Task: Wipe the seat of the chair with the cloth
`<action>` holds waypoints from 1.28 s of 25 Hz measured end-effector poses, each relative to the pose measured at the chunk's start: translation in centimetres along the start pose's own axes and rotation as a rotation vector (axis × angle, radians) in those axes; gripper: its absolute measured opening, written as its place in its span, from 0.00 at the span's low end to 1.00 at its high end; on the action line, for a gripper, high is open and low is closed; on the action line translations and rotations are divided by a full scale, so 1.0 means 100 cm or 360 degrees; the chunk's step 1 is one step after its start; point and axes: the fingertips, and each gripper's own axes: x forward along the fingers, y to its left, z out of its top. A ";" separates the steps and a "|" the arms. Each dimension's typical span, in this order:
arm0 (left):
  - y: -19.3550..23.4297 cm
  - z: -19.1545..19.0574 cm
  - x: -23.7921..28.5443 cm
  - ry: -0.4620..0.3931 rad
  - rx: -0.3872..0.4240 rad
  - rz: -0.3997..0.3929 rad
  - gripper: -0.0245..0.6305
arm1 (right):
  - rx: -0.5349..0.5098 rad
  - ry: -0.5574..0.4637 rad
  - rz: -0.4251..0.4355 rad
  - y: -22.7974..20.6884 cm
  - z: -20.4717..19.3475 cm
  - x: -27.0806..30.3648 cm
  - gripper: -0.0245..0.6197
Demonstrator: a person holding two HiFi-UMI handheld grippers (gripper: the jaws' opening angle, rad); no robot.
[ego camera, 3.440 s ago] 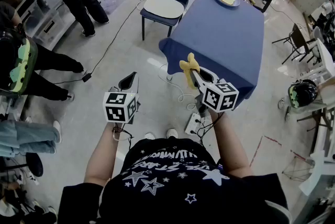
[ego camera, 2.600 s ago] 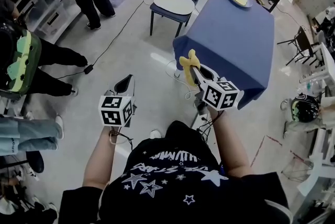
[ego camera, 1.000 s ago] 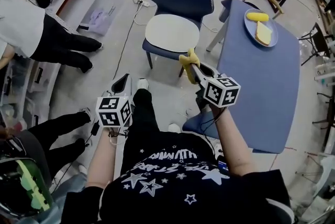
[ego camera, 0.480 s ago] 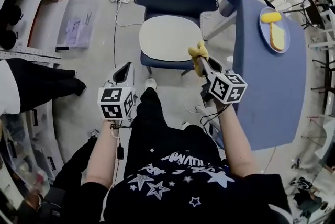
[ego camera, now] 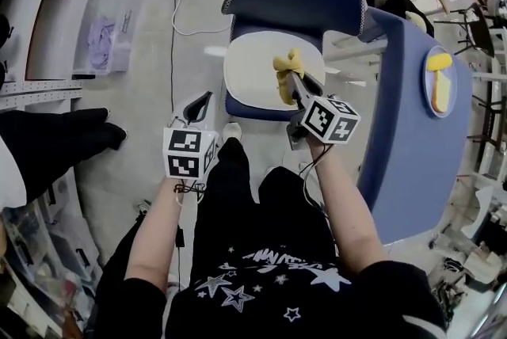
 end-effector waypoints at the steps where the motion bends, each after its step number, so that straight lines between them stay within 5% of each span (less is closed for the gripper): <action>1: 0.005 -0.002 0.007 0.0009 0.0000 0.0001 0.07 | 0.0003 0.0018 0.0008 0.003 -0.005 0.017 0.11; 21: 0.092 -0.071 0.155 0.0197 -0.0118 0.0267 0.07 | -0.0212 0.0503 0.0340 -0.008 -0.125 0.257 0.11; 32: 0.078 -0.082 0.199 0.0312 -0.0021 0.0182 0.07 | -0.0221 0.0504 0.0123 -0.089 -0.124 0.275 0.11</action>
